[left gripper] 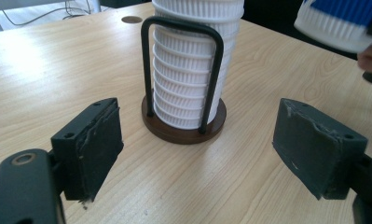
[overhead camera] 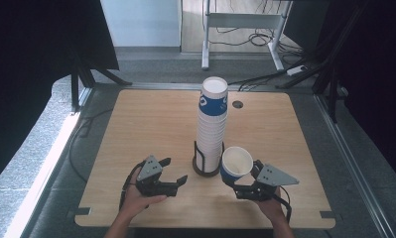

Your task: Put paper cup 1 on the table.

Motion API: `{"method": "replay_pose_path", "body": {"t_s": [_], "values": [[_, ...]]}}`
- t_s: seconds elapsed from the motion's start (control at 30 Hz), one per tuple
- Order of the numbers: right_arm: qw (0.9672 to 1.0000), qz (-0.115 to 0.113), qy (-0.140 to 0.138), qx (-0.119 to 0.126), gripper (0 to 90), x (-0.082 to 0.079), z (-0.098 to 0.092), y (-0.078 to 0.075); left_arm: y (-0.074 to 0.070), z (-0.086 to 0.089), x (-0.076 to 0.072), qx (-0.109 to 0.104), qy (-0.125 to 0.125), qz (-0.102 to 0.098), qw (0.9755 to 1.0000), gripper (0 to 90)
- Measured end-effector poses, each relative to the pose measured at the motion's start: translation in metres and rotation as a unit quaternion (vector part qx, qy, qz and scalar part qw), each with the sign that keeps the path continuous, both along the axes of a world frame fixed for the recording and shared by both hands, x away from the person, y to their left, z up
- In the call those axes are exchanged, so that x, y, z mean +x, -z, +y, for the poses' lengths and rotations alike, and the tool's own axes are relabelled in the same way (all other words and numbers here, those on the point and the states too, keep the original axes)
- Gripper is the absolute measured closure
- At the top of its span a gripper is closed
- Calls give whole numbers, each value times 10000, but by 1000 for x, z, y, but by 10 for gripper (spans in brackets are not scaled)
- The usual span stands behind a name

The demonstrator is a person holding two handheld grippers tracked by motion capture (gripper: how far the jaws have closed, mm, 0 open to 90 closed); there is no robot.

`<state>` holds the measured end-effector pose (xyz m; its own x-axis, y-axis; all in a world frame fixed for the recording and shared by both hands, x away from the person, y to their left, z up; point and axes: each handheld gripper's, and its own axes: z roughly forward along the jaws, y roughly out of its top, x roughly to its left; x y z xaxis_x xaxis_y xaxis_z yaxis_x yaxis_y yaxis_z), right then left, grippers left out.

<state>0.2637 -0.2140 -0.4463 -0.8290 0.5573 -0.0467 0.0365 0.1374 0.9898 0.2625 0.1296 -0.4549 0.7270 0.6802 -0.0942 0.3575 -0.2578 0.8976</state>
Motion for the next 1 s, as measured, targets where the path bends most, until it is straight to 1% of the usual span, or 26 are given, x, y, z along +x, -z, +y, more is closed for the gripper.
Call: {"method": "replay_pose_path", "body": {"t_s": [0.13,0.23,0.33,0.47,0.6,0.77,0.87,1.0], "values": [[9999,-33,132,101,271,1,-10,-4,1,-2,0,114,-2,45,9999,157],[9996,-38,214,179,271,2,-17,-5,2,-2,0,146,-13,68,9999,157],[9992,-39,386,121,271,5,-24,-4,3,-2,1,192,-16,102,9998,158],[9981,51,602,111,271,10,-31,3,5,-4,2,276,23,180,9995,159],[9971,119,751,90,271,16,-36,8,8,-7,2,372,50,237,9990,160],[9959,175,880,106,271,20,-41,11,8,-9,2,416,82,240,9988,159],[9945,215,1022,40,271,25,-44,13,9,-10,2,421,102,253,9987,160],[9928,317,1154,-72,271,31,-45,18,10,-13,2,485,140,264,9984,160]]}}
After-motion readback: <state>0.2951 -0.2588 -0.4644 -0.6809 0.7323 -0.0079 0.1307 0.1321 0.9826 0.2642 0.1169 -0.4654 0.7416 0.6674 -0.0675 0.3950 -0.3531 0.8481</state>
